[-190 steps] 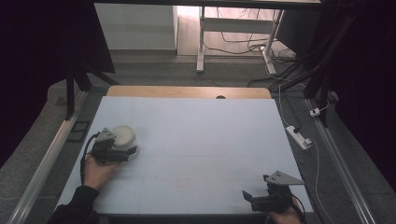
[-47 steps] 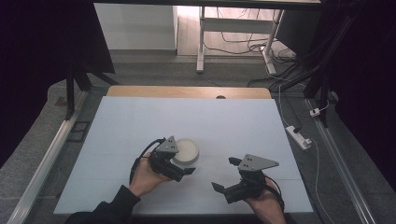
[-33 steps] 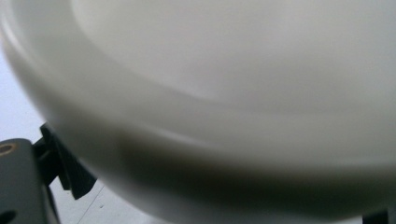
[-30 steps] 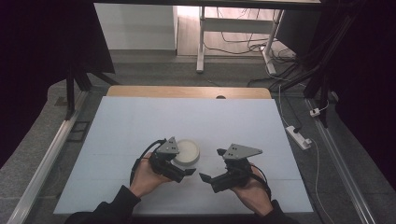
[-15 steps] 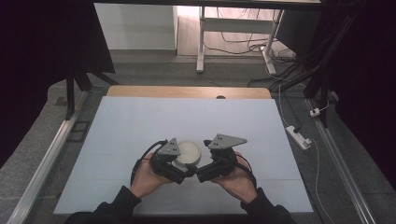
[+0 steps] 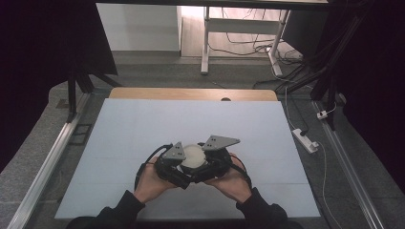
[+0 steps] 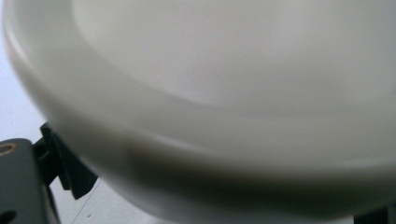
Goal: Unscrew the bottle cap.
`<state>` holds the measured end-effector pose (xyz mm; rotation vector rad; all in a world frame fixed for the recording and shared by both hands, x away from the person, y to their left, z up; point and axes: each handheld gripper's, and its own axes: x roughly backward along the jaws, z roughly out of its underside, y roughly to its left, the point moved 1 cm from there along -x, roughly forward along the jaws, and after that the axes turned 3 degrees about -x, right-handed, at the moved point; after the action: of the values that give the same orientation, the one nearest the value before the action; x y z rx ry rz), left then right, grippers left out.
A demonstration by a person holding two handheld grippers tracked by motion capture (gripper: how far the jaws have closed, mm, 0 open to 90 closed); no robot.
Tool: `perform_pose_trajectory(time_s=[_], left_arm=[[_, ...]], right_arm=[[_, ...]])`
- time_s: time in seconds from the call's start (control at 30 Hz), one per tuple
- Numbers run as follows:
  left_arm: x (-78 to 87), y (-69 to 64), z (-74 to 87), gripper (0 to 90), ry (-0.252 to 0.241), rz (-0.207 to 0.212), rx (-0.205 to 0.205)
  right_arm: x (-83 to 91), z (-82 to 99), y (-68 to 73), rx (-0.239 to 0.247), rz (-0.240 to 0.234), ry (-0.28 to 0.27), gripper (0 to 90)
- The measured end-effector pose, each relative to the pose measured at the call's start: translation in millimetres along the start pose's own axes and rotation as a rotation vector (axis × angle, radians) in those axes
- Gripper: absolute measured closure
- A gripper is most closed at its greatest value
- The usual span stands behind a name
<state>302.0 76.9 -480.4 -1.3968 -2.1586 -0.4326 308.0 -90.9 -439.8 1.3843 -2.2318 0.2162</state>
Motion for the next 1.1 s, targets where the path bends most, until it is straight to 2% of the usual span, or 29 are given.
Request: perform_pose_trajectory(time_s=[0.17,0.5,0.67,0.83,0.9,0.93,0.97,1.0,1.03,1.07,1.1], left_arm=[[-1.1,0.9,0.6,7.3,0.004,0.013,0.0],[-2.0,2.2,1.1,7.4,0.007,0.047,-0.024],[-1.7,4.5,2.5,7.4,-0.007,0.088,-0.026],[-1.3,6.1,3.1,7.5,-0.015,0.126,-0.038],[-0.8,6.7,3.2,7.5,-0.022,0.148,-0.042],[-0.5,6.8,3.2,7.5,-0.027,0.16,-0.046],[0.3,7.2,3.3,7.5,-0.034,0.186,-0.057],[0.3,7.2,3.3,7.5,-0.034,0.186,-0.057],[0.8,7.5,3.4,7.4,-0.035,0.202,-0.066],[1.1,7.6,3.5,7.4,-0.038,0.219,-0.073],[1.4,7.7,3.6,7.4,-0.039,0.231,-0.081]], right_arm=[[0.0,1.0,-0.8,0.014,-0.001,-0.002,6.5],[0.7,2.3,-8.8,0.04,-0.074,0.0,7.2],[0.4,2.4,-13.7,0.05,-0.136,-0.003,7.5],[1.0,1.6,-16.5,0.062,-0.172,0.006,7.6],[1.6,1.1,-18.4,0.072,-0.214,0.004,7.7],[1.6,1.1,-18.4,0.072,-0.214,0.004,7.7],[2.2,0.5,-19.9,0.086,-0.247,0.004,7.7],[2.2,0.5,-19.9,0.086,-0.247,0.004,7.7],[2.9,-0.3,-20.8,0.102,-0.283,0.01,7.7],[2.9,-0.3,-20.8,0.102,-0.283,0.01,7.7],[3.0,-1.1,-21.9,0.114,-0.324,0.016,7.7]])
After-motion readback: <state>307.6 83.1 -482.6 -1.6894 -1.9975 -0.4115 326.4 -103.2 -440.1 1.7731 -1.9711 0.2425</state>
